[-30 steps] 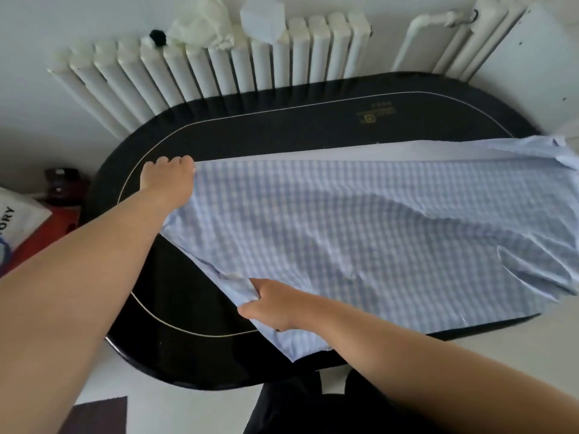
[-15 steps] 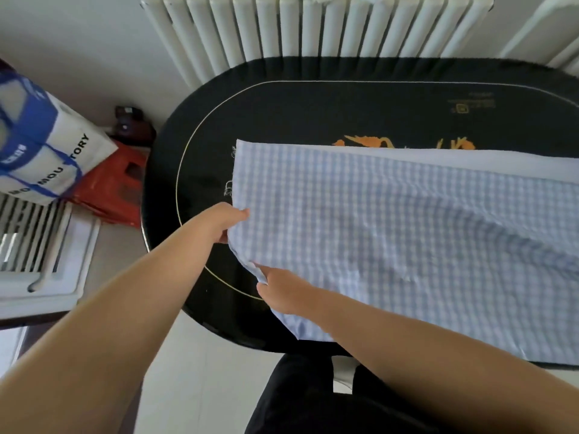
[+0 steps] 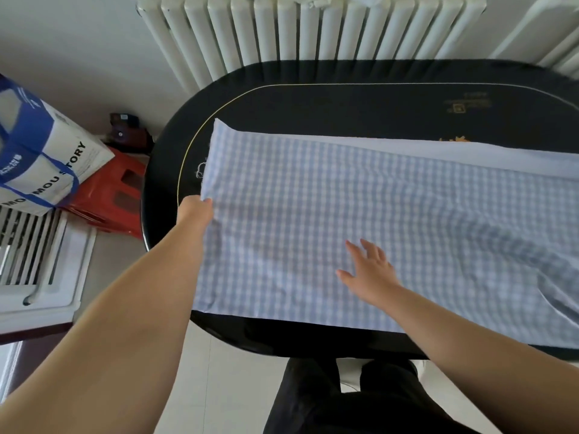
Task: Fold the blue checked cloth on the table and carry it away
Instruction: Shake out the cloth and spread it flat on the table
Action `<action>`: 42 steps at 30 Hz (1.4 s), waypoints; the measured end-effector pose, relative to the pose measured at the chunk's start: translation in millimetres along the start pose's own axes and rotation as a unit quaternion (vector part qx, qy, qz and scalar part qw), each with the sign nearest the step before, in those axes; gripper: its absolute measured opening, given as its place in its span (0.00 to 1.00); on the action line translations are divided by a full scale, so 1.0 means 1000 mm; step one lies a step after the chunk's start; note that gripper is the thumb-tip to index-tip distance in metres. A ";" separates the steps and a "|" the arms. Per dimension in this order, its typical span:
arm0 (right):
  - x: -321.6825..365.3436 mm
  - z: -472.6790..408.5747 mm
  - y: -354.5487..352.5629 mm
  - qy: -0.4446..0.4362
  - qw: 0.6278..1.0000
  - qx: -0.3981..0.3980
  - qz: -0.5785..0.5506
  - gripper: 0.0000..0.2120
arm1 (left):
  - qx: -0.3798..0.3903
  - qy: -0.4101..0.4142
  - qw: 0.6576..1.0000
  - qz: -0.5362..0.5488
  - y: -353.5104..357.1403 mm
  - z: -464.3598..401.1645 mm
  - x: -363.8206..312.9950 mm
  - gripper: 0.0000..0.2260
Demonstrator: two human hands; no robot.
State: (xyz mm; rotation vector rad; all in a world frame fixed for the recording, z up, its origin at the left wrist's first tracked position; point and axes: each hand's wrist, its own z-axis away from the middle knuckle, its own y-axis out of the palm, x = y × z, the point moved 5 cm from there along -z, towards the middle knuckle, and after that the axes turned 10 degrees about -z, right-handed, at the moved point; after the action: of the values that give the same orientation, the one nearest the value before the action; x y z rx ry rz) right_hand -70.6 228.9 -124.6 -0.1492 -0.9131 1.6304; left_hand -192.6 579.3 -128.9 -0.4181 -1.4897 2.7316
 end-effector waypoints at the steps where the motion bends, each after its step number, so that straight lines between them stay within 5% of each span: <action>1: -0.009 -0.001 -0.002 0.011 1.000 0.001 0.011 0.34 | -0.008 -0.004 1.000 -0.014 -0.005 -0.003 0.003 0.17; 11: -0.004 -0.011 0.023 -0.035 0.997 0.045 0.044 0.35 | -0.100 -0.083 0.991 -0.025 -0.085 -0.030 0.082 0.18; 27: 0.036 -0.025 0.051 -0.050 0.995 0.065 0.052 0.35 | -0.190 -0.083 0.978 -0.009 -0.109 -0.016 0.081 0.18; 30: 0.032 -0.024 0.051 -0.066 0.995 0.054 0.057 0.34 | -0.171 0.032 0.979 -0.107 -0.051 0.025 0.038 0.29; 35: 0.008 -0.010 0.032 -0.074 0.995 0.022 -0.071 0.30 | 0.005 0.282 0.931 -0.234 0.102 0.146 -0.040 0.31; 42: -0.107 0.035 -0.024 0.017 0.976 -0.099 -0.194 0.24 | 0.143 0.372 0.859 -0.320 0.198 0.246 -0.096 0.31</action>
State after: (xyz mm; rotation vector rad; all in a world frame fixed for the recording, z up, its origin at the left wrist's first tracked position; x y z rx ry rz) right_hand -40.2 118.1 -125.7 -0.1269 -1.0085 1.1730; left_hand -132.7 254.7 -143.9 -0.7011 -0.7968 1.8721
